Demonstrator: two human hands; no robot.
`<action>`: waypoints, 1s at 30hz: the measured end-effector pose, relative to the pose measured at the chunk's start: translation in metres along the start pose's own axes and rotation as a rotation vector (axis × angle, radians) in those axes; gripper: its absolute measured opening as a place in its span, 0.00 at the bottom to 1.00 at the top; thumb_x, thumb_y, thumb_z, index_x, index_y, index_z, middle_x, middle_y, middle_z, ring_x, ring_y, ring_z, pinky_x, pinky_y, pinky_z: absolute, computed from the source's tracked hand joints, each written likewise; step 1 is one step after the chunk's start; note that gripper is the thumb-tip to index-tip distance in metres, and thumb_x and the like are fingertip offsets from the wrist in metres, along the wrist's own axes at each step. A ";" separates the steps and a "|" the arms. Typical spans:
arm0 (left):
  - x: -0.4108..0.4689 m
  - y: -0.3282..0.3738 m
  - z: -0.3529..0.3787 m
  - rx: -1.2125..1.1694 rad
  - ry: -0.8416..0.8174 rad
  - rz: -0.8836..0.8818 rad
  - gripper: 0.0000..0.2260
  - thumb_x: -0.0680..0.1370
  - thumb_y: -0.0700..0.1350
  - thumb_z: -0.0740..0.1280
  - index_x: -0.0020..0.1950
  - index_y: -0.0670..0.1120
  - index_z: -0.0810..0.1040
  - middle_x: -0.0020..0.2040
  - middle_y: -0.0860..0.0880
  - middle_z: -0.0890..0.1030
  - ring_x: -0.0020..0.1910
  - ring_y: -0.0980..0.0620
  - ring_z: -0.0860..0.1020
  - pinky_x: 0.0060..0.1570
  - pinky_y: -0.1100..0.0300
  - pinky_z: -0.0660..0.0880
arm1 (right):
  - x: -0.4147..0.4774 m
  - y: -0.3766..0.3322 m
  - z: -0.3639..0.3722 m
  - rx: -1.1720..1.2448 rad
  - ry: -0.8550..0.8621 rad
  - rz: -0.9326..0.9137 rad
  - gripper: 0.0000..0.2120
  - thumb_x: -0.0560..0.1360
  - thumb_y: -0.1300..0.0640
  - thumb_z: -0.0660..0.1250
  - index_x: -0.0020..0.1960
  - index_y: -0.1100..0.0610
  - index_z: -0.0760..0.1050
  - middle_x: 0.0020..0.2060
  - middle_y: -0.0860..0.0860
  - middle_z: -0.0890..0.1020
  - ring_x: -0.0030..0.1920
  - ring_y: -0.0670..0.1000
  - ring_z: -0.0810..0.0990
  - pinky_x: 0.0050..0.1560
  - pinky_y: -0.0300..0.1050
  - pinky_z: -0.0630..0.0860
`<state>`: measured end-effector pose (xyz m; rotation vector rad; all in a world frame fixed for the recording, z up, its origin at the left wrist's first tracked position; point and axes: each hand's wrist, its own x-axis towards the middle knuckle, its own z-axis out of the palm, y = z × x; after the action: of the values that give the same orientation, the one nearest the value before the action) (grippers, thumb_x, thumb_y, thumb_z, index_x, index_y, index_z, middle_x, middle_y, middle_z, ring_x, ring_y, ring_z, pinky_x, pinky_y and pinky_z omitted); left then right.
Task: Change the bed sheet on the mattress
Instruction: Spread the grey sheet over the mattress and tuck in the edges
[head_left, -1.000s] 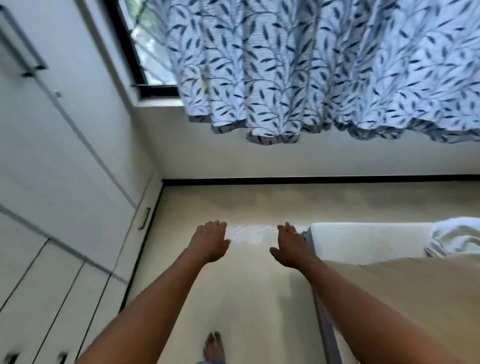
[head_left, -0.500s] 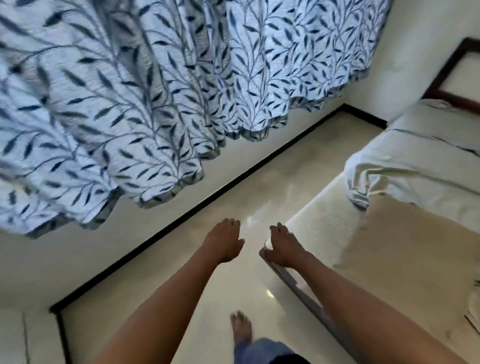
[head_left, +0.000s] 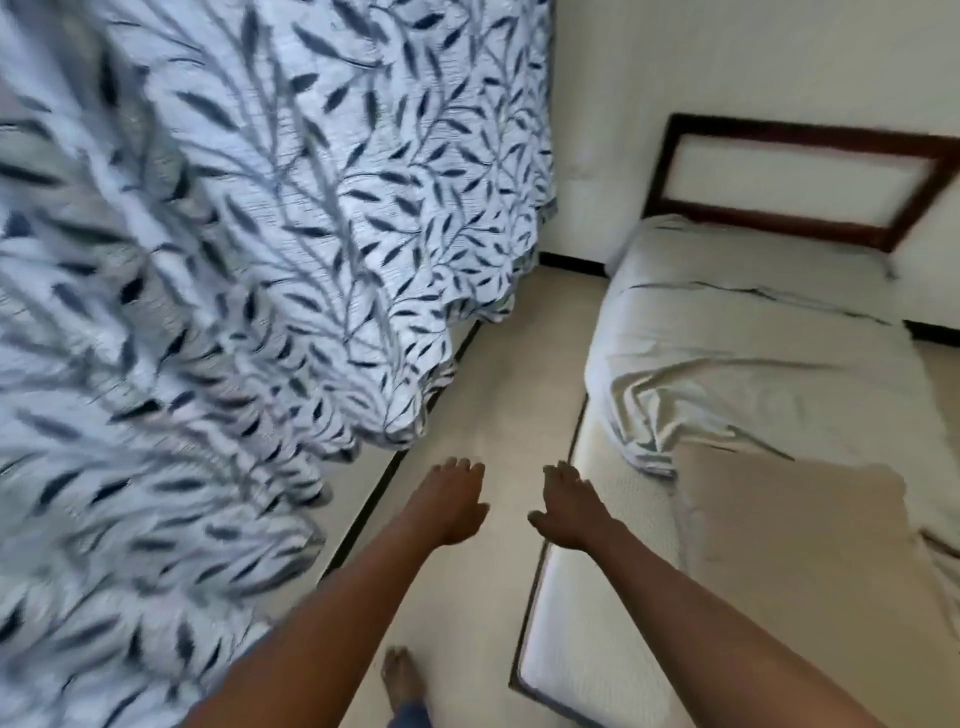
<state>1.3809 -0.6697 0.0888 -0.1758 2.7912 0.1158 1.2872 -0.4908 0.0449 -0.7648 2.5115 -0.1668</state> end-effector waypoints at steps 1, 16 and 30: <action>0.028 -0.009 -0.009 0.012 0.020 0.049 0.24 0.82 0.54 0.61 0.72 0.41 0.67 0.68 0.41 0.73 0.68 0.41 0.71 0.66 0.49 0.69 | 0.020 0.002 -0.009 0.016 0.015 0.040 0.38 0.80 0.45 0.65 0.78 0.65 0.55 0.77 0.65 0.60 0.78 0.63 0.58 0.76 0.58 0.59; 0.349 -0.037 -0.114 0.136 -0.143 0.502 0.24 0.83 0.52 0.61 0.74 0.41 0.66 0.71 0.40 0.72 0.70 0.40 0.69 0.70 0.48 0.66 | 0.214 0.073 -0.110 0.295 0.155 0.491 0.33 0.79 0.49 0.66 0.77 0.62 0.58 0.73 0.62 0.66 0.74 0.62 0.67 0.71 0.54 0.68; 0.708 -0.010 -0.249 0.237 -0.203 0.499 0.26 0.83 0.53 0.60 0.78 0.43 0.61 0.75 0.42 0.69 0.73 0.42 0.67 0.72 0.49 0.65 | 0.479 0.242 -0.284 0.382 0.168 0.498 0.35 0.80 0.47 0.64 0.80 0.60 0.55 0.79 0.59 0.59 0.80 0.57 0.57 0.77 0.56 0.61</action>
<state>0.6391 -0.7812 0.0811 0.5598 2.5572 -0.0746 0.6848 -0.5613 0.0212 0.0320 2.6223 -0.5302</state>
